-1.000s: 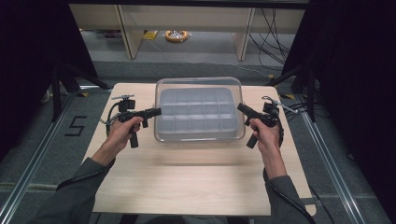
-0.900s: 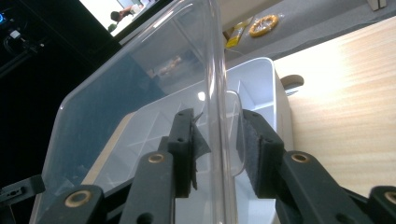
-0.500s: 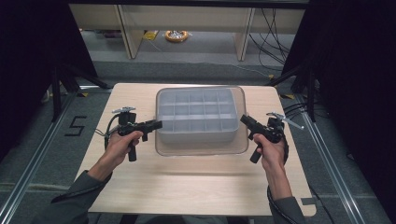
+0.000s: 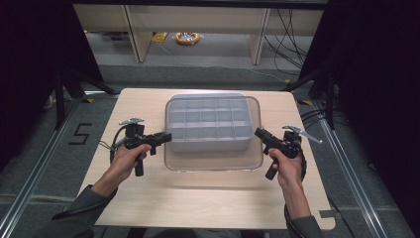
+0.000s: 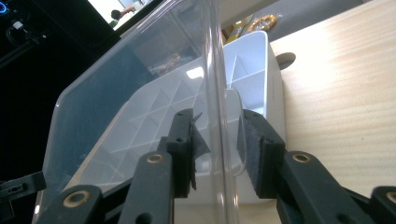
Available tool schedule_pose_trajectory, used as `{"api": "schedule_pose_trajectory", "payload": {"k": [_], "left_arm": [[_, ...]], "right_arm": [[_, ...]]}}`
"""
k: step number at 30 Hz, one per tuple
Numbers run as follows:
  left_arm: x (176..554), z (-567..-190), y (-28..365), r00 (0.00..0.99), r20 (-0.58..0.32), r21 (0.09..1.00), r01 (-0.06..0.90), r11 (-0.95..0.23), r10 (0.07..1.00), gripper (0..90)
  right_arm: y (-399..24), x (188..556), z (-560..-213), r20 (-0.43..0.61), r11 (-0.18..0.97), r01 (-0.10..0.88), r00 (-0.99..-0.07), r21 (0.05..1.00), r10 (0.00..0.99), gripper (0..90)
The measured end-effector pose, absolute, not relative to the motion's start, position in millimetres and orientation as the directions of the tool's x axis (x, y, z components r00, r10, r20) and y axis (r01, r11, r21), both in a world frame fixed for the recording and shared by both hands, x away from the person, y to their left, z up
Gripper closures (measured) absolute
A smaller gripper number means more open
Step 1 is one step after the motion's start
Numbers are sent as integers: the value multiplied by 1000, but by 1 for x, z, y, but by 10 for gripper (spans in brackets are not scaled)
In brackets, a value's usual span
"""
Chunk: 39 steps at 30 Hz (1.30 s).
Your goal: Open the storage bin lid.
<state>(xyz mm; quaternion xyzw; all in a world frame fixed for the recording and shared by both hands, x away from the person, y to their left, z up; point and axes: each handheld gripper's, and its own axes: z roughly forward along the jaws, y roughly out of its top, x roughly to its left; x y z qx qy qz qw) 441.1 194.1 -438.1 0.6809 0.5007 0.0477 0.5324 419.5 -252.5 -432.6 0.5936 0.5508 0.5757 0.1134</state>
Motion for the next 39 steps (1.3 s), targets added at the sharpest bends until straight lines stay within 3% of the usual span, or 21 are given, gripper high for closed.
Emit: {"api": "schedule_pose_trajectory", "payload": {"k": [39], "left_arm": [[376, -469, 207, 527, -464, 750, 662, -1, 713, 597]], "right_arm": [[-243, 356, -450, 551, -328, 575, -267, 749, 790, 657]]}}
